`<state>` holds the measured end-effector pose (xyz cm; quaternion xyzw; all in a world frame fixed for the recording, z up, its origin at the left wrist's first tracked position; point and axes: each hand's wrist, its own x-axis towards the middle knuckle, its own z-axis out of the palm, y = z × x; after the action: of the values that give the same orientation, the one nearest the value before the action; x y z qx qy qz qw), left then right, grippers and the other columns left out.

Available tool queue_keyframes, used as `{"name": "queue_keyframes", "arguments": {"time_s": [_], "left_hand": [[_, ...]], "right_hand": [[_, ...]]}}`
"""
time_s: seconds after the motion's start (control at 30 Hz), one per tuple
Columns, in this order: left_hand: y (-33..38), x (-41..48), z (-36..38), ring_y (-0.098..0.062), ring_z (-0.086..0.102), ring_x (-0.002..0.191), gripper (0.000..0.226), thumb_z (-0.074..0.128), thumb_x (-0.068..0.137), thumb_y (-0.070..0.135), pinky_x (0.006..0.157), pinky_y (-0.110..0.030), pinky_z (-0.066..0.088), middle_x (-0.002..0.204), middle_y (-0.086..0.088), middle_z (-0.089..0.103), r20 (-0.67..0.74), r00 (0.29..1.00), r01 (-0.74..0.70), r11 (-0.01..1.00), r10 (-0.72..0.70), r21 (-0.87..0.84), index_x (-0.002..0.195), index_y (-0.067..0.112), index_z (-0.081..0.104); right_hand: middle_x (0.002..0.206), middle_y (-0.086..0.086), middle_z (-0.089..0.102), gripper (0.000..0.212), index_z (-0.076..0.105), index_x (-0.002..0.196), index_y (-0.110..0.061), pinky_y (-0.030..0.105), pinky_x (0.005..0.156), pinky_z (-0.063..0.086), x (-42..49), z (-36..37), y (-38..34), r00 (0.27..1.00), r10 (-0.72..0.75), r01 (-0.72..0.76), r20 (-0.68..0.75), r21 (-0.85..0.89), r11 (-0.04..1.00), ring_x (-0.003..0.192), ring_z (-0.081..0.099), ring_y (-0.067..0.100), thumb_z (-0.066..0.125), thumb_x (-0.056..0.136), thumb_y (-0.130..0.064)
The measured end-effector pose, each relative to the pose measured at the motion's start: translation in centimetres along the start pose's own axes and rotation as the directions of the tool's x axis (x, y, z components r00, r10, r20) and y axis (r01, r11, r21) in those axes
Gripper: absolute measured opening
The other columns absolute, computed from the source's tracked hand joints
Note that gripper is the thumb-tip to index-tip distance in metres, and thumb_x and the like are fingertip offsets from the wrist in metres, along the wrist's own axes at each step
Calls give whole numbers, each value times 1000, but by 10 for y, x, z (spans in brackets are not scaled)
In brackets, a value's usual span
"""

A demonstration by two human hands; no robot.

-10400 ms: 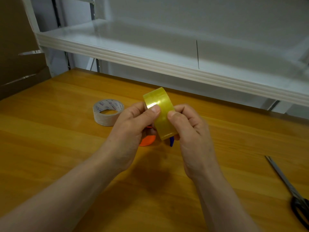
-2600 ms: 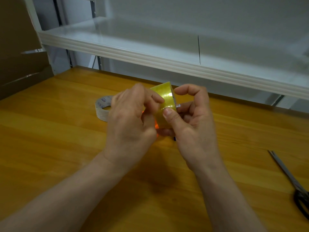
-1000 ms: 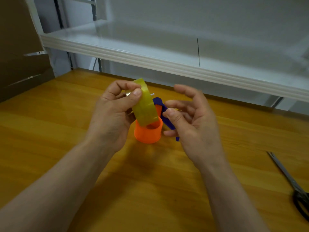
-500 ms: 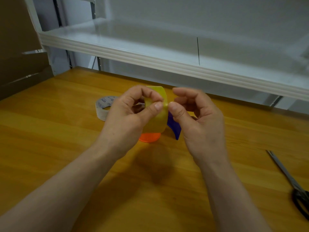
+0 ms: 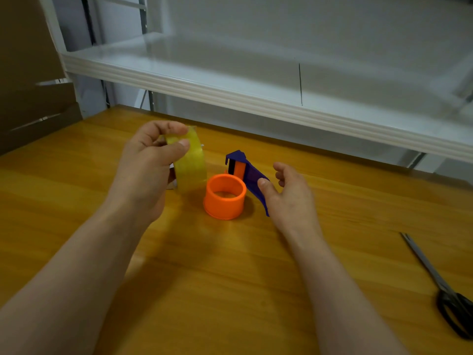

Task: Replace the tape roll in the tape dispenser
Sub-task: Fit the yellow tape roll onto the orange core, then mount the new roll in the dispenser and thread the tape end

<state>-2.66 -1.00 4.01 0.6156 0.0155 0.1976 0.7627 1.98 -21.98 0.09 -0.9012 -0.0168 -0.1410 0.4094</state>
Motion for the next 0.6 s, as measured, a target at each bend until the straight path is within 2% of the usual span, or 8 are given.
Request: {"name": "queue_keyframes", "arguments": {"time_s": [0.07, 0.13, 0.23, 0.27, 0.33, 0.4, 0.5, 0.6], "left_hand": [[-3, 1, -1, -41, 65, 110, 23, 60, 95, 5, 87, -58, 54, 110, -7, 67, -4, 1000, 16, 999, -16, 28, 92, 27, 66], [-7, 2, -2, -33, 64, 102, 20, 63, 94, 8, 82, -52, 54, 109, -7, 67, -5, 1000, -10, 996, 10, 88, 95, 28, 67], [-12, -1, 3, -9, 59, 81, 19, 67, 94, 12, 70, -29, 52, 94, 5, 62, 9, 992, -126, 958, 128, 257, 106, 26, 65], [-13, -3, 6, -5, 59, 80, 20, 67, 94, 13, 70, -24, 50, 94, 8, 61, 29, 985, -173, 929, 173, 326, 108, 27, 64], [-15, -6, 13, -11, 64, 95, 22, 68, 93, 15, 78, -27, 51, 103, 7, 63, 86, 969, -247, 865, 233, 436, 107, 31, 61], [-16, -8, 17, -15, 64, 101, 24, 70, 92, 16, 79, -26, 52, 106, 8, 64, 116, 960, -279, 839, 255, 467, 105, 34, 61], [-14, -11, 19, -10, 63, 95, 24, 72, 91, 18, 74, -20, 49, 99, 15, 61, 105, 959, -279, 828, 262, 487, 104, 36, 61], [-9, -10, 17, -14, 63, 85, 23, 74, 88, 22, 69, -30, 53, 94, 9, 64, 53, 969, -240, 861, 242, 449, 99, 40, 64]], "right_hand": [[150, 2, 52, 58, 43, 150, -27, 46, 106, 50, 2, 2, -2, 1000, 13, -13, 4, -19, 1000, 138, 48, 20, 64, 97, -38], [148, 1, 53, 55, 46, 147, -27, 46, 109, 47, -1, 0, -6, 998, -49, 48, -25, -50, 998, 138, 46, 20, 65, 97, -37], [138, -5, 58, 44, 55, 138, -28, 45, 110, 45, -9, -5, -17, 976, -198, 196, -93, -32, 980, 133, 48, 15, 64, 96, -36], [136, -6, 58, 41, 56, 136, -29, 45, 109, 45, -11, -5, -20, 972, -215, 214, -99, -21, 977, 131, 50, 15, 64, 96, -36], [134, -6, 59, 40, 57, 134, -30, 47, 107, 47, -13, -3, -21, 975, -201, 203, -93, 5, 979, 129, 51, 16, 66, 95, -35], [132, -6, 59, 40, 58, 133, -30, 48, 106, 47, -13, -3, -18, 980, -179, 181, -87, 23, 983, 128, 52, 16, 67, 94, -32], [125, -12, 58, 37, 59, 130, -30, 49, 105, 48, -13, -8, -15, 981, -173, 179, -87, 64, 982, 125, 53, 14, 69, 94, -30], [114, -22, 58, 33, 58, 121, -38, 45, 100, 50, -15, -11, -18, 969, -237, 242, -61, 79, 967, 119, 53, 12, 70, 90, -37]]}}
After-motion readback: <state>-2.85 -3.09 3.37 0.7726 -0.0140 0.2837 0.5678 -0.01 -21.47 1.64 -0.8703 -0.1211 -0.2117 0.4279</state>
